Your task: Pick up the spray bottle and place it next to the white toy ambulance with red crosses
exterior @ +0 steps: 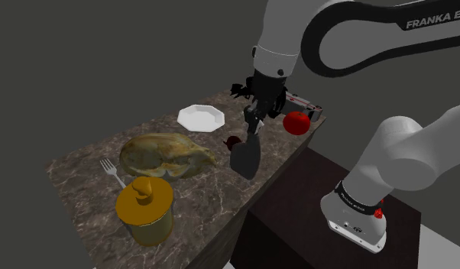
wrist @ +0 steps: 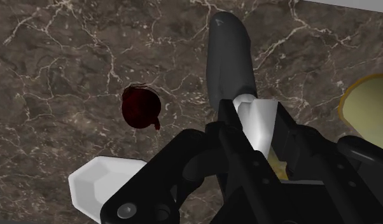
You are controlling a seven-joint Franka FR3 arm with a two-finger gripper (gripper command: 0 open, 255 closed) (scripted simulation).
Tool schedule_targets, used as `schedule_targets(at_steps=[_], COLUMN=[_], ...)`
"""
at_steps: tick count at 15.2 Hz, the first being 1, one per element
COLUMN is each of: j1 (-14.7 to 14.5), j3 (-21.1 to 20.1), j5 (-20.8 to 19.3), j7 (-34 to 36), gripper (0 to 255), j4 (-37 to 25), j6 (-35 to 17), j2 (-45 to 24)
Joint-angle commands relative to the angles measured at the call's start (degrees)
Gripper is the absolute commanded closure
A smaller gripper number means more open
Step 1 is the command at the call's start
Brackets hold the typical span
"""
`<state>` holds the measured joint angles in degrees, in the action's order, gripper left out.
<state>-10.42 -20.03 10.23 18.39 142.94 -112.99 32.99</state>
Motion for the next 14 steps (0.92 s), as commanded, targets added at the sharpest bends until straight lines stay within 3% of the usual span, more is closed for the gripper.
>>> schedule_targets(at_steps=[1,14], j1=[0.01,0.5], j3=[0.13,1.62], j5=[-0.11,-1.17], j7=[0.11,0.15], gripper=[255,255], j4=[-1.25,-10.67], j6=[1.49,11.65], j2=[0.24,0.97])
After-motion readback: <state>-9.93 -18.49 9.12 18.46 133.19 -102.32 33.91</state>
